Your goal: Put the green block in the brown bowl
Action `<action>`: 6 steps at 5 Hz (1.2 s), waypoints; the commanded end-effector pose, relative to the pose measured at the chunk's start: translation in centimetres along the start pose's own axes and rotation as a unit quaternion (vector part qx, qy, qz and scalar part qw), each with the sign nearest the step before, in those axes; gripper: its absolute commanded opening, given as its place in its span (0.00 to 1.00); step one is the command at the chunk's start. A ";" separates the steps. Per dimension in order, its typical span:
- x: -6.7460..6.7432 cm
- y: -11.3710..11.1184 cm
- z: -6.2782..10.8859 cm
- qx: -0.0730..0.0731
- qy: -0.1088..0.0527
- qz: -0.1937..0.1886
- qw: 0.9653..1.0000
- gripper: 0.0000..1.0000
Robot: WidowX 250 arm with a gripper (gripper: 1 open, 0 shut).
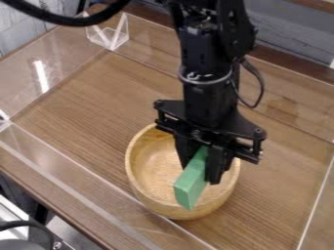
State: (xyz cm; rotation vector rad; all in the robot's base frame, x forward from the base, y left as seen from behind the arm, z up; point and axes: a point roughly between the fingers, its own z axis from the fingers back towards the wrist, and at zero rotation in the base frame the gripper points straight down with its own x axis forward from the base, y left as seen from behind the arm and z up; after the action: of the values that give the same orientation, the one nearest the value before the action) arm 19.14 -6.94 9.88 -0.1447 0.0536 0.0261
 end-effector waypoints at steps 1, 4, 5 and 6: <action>0.4 0.1 0.4 -0.005 -0.010 0.001 1.000 0.00; 0.7 0.3 0.2 -0.009 -0.010 0.005 1.000 0.00; 0.7 0.3 0.2 -0.011 -0.010 0.006 1.000 0.00; 0.8 0.4 0.1 -0.012 -0.010 0.007 1.000 0.00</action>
State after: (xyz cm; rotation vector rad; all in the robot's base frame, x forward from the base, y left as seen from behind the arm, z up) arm 19.56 -6.61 9.34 -0.1581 0.0587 0.0342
